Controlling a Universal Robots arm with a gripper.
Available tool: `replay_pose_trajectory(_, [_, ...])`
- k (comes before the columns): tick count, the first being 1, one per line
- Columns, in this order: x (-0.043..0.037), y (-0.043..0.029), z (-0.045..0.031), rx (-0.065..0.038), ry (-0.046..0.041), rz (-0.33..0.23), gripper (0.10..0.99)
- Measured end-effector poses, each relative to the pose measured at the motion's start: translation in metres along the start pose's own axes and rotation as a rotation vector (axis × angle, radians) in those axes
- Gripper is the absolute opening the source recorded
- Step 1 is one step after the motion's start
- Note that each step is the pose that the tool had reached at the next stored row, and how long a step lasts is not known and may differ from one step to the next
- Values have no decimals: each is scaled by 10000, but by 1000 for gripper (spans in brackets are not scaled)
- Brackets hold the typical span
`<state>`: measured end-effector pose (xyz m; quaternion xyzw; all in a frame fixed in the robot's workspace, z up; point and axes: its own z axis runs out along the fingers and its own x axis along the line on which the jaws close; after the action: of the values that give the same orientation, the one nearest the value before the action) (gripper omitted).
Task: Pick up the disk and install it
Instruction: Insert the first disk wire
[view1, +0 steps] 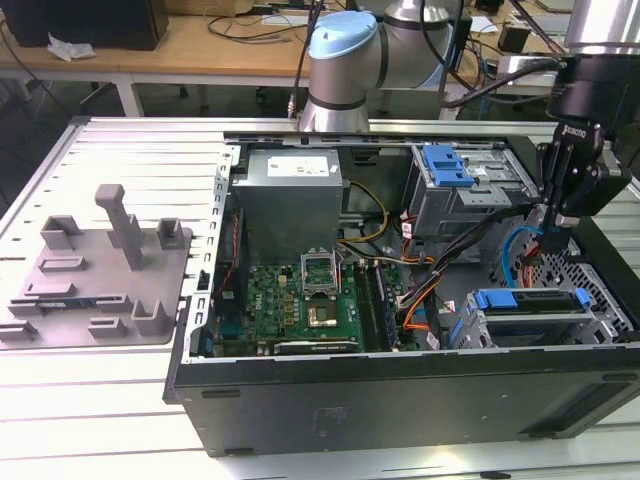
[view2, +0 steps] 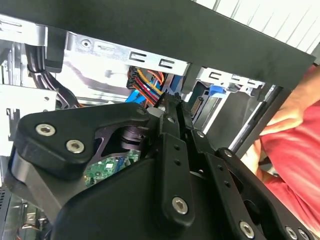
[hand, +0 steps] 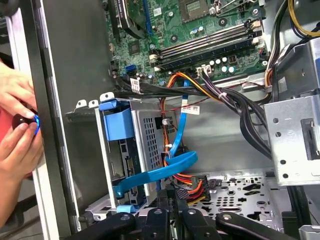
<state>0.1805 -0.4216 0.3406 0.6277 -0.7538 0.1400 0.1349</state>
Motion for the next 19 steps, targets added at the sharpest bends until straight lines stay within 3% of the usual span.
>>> replay_pose_trajectory(5, [92,-15,-7,-29,-170,-6,169])
replay_pose_trajectory(9, [148,-7,-55,-38,-231,-5,169])
replay_pose_trajectory(13, [209,-9,-52,-43,-276,-6,169])
replay_pose_trajectory(15, [233,-3,-43,-53,-435,-3,169])
replay_pose_trajectory(17, [252,2,-36,-76,-679,-1,169])
replay_pose_trajectory(19, [296,3,-19,-117,-1017,-3,169])
